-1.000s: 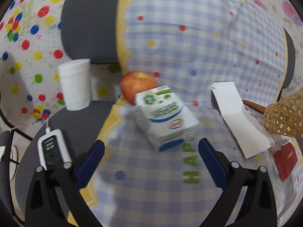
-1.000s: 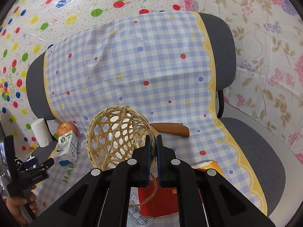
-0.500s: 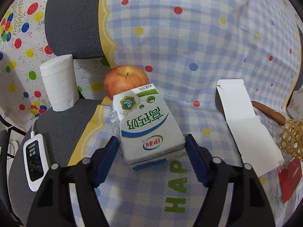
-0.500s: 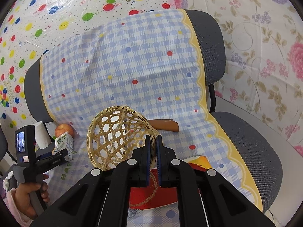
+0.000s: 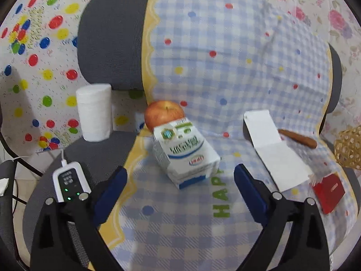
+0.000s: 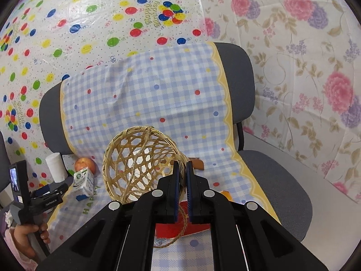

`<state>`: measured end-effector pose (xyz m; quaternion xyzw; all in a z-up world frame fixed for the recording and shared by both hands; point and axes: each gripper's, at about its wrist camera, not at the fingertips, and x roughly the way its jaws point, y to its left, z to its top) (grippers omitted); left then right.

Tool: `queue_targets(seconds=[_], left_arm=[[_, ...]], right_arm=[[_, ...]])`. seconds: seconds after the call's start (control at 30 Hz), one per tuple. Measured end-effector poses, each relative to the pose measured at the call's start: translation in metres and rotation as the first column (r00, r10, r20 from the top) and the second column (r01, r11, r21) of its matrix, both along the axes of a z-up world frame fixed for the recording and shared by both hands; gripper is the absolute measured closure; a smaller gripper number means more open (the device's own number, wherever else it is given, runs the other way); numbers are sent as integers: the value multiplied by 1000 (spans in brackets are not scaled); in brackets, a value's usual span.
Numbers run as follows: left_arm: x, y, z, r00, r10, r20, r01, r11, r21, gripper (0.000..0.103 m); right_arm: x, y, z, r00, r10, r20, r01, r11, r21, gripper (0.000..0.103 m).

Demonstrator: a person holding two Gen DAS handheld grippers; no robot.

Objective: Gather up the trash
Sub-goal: 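Grasp the green-labelled milk carton with the left tool and lift it, then carry carton and basket to the wastebasket and open both tools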

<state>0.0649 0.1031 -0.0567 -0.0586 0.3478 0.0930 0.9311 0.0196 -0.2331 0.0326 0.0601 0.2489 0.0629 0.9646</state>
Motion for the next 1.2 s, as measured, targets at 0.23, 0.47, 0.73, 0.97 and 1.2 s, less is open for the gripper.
queue_targets(seconds=[0.23, 0.47, 0.73, 0.97, 1.2], left_arm=[[33, -4, -28, 994, 62, -90, -61, 998, 21, 7], [71, -4, -38, 977, 133, -166, -129, 991, 33, 8], [42, 4, -32, 993, 13, -120, -25, 995, -99, 30], [-47, -45, 30, 973, -222, 63, 226, 972, -66, 31], [-109, -125, 67, 872, -461, 165, 471, 882, -24, 31]], right_arm=[[12, 6, -14, 999, 13, -30, -13, 1000, -5, 97], [29, 4, -24, 998, 11, -57, -10, 1000, 5, 97], [27, 4, -29, 997, 32, -75, -31, 999, 16, 97], [-13, -14, -3, 1000, 9, -13, -8, 998, 63, 97], [-95, -41, 12, 997, -78, -18, 78, 997, -10, 97]])
